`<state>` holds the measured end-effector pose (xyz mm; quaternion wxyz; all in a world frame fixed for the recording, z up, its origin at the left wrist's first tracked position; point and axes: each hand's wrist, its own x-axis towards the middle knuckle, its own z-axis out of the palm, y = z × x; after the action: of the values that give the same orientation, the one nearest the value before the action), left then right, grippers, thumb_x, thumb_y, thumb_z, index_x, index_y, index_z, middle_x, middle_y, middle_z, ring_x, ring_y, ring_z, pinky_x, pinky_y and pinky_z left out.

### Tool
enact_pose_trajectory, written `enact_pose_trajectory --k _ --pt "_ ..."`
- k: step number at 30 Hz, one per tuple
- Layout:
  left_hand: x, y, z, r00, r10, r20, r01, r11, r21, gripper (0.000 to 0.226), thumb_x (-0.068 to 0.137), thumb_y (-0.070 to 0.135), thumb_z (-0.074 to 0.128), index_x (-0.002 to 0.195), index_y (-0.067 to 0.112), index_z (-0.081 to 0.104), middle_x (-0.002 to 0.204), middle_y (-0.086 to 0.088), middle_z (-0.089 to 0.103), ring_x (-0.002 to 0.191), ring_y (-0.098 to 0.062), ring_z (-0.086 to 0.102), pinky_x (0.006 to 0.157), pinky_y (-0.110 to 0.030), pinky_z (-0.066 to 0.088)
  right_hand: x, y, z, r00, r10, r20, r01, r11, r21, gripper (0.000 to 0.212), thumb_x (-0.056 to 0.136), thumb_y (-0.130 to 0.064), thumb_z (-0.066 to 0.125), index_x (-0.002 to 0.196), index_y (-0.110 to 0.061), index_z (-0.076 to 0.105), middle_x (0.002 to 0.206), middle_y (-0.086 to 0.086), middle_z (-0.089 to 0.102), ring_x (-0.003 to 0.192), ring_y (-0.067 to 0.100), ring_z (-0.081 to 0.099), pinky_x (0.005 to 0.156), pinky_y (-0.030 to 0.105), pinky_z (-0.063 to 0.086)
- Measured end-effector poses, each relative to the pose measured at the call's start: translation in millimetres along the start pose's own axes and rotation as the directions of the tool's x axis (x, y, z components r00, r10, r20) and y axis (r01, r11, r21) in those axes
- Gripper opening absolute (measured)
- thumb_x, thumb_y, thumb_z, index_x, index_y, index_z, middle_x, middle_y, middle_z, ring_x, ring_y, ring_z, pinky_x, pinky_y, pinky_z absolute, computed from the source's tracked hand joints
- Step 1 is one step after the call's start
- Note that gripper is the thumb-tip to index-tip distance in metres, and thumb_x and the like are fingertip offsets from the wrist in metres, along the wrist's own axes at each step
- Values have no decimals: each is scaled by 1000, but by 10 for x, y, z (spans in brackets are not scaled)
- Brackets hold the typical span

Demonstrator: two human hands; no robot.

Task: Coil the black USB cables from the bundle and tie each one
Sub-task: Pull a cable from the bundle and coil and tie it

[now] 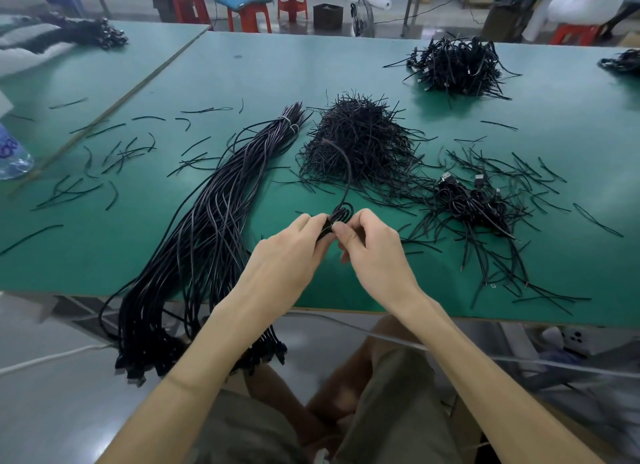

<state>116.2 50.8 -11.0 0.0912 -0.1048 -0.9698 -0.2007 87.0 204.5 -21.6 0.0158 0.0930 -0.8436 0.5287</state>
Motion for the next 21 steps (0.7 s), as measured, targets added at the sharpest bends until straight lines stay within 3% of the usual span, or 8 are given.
enact_pose_trajectory --k 3,6,10,14,21 --pt "0 -4 28 999 12 -36 -12 1000 25 38 108 41 33 125 16 56 101 5 57 76 -23 58 62 -43 50 -2 17 -29 999 -12 42 11 1000 21 25 104 -25 56 87 -7 54 72 8 66 54 0 54 58 12 41" --pt "-6 -9 73 998 31 -58 -26 997 77 39 108 41 26 109 15 55 91 7 53 63 -17 44 53 -35 36 -9 41 -46 998 -32 50 30 999 28 23 104 -25 56 84 -13 53 67 5 65 51 1 51 55 12 40" --pt "-3 5 115 998 -34 -60 41 993 108 39 107 43 20 96 17 47 82 8 50 61 -20 42 55 -35 29 0 50 -34 997 -41 69 40 999 19 23 104 -24 56 84 -14 52 63 2 61 50 4 46 53 16 39" --pt "34 28 94 994 -95 -53 97 995 38 31 110 40 27 89 21 38 69 11 39 61 -22 43 58 -37 32 51 5 -45 994 -58 96 62 997 -41 22 104 -26 56 87 -13 54 74 0 61 56 3 45 55 16 38" --pt "10 30 39 990 -135 -45 125 977 -174 29 109 37 36 88 20 46 65 7 50 54 -12 45 51 -33 28 12 -5 -59 984 -103 142 109 993 -36 25 106 -23 51 83 -14 48 67 -2 58 54 7 41 55 19 36"
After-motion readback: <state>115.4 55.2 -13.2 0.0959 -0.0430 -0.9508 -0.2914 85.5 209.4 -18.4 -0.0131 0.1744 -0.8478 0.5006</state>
